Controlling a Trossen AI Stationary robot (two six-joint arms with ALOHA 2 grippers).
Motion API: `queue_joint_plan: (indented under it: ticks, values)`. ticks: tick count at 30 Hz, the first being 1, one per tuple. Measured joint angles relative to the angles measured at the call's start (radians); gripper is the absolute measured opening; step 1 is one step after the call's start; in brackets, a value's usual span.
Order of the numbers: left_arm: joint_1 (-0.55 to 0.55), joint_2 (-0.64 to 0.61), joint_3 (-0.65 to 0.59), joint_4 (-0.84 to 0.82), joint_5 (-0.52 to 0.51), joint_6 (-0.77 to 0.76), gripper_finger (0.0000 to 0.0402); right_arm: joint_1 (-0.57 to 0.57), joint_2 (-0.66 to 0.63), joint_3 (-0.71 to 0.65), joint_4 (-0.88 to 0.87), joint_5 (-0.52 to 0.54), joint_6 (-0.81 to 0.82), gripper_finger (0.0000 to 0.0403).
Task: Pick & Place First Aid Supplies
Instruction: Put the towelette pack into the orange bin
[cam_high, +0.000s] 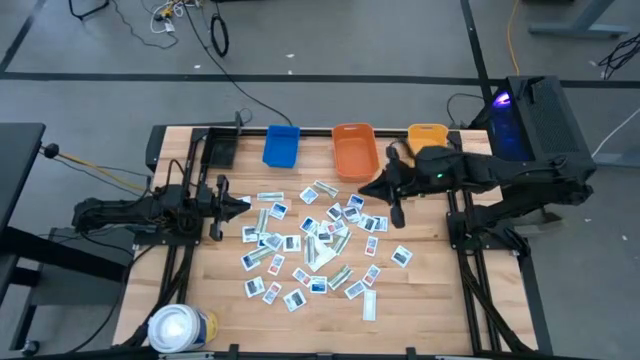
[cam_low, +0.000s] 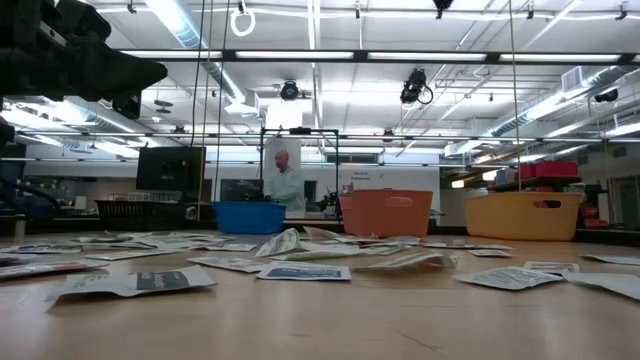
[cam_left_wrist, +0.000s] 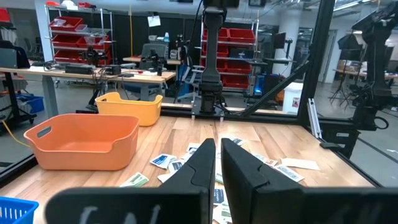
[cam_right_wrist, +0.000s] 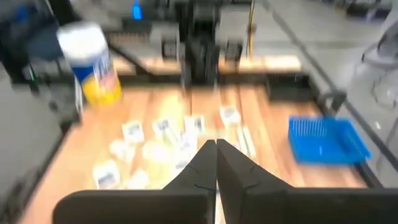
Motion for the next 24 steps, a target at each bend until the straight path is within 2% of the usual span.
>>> queue_joint_plan:
  ticks: [6,24]
  values:
    - [0.000,0.000,0.000,0.000,0.000,0.000,0.0032,0.000,0.046,-0.012,-0.106,0.000,-0.022,0.0013]
    - [0.000,0.000,0.000,0.000,0.000,0.000,0.0032,0.006,0.034,-0.341,-0.084,-0.011,0.103,0.0021]
